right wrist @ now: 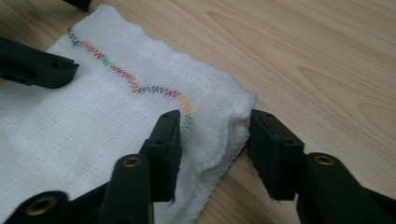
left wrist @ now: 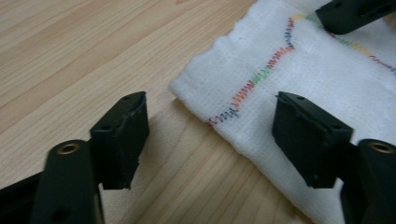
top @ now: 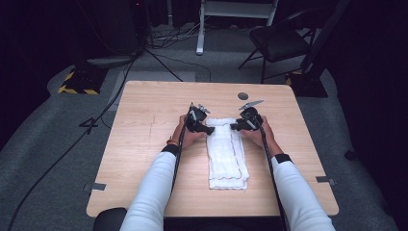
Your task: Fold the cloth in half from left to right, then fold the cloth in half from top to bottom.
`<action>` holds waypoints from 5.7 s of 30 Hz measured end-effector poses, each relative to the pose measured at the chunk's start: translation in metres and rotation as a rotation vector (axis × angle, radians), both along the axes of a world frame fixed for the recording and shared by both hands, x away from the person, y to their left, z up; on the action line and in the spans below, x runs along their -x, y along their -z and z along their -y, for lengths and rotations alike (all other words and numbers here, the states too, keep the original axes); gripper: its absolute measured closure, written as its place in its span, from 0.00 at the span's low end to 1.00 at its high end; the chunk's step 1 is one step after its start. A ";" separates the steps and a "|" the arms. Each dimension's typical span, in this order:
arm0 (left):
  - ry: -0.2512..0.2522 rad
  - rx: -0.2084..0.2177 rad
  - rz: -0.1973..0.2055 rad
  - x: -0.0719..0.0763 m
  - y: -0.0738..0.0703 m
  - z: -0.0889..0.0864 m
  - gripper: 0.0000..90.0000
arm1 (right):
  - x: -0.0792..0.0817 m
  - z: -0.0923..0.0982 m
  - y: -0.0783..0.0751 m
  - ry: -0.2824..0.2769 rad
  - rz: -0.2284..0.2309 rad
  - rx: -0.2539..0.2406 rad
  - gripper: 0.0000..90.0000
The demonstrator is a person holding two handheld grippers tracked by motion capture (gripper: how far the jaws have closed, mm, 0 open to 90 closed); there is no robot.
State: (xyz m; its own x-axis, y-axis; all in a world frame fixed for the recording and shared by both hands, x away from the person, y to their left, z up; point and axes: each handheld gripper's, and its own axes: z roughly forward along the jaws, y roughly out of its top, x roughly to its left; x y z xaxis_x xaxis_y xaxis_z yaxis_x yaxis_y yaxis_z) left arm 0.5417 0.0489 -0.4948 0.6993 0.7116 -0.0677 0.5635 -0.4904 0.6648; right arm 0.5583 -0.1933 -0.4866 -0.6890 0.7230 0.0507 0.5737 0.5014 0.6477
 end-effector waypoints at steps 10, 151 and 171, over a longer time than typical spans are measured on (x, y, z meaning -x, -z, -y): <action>0.083 0.073 -0.053 0.000 -0.001 0.001 0.83 | 0.003 -0.008 -0.004 -0.042 -0.022 0.022 0.90; 0.309 -0.052 0.187 0.171 -0.048 -0.049 0.35 | 0.192 0.061 -0.053 -0.290 0.253 0.000 0.41; 0.192 -0.213 0.192 0.196 -0.037 -0.098 0.21 | 0.211 0.114 -0.041 -0.147 0.235 0.119 0.36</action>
State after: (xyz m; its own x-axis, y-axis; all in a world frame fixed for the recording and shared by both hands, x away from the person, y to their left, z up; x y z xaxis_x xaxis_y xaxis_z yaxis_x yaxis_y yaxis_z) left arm 0.3456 0.1471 -0.4576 0.8073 0.5500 0.2140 0.3224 -0.7147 0.6207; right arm 0.3475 -0.3077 -0.4458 -0.7698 0.6056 -0.2016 0.3305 0.6484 0.6858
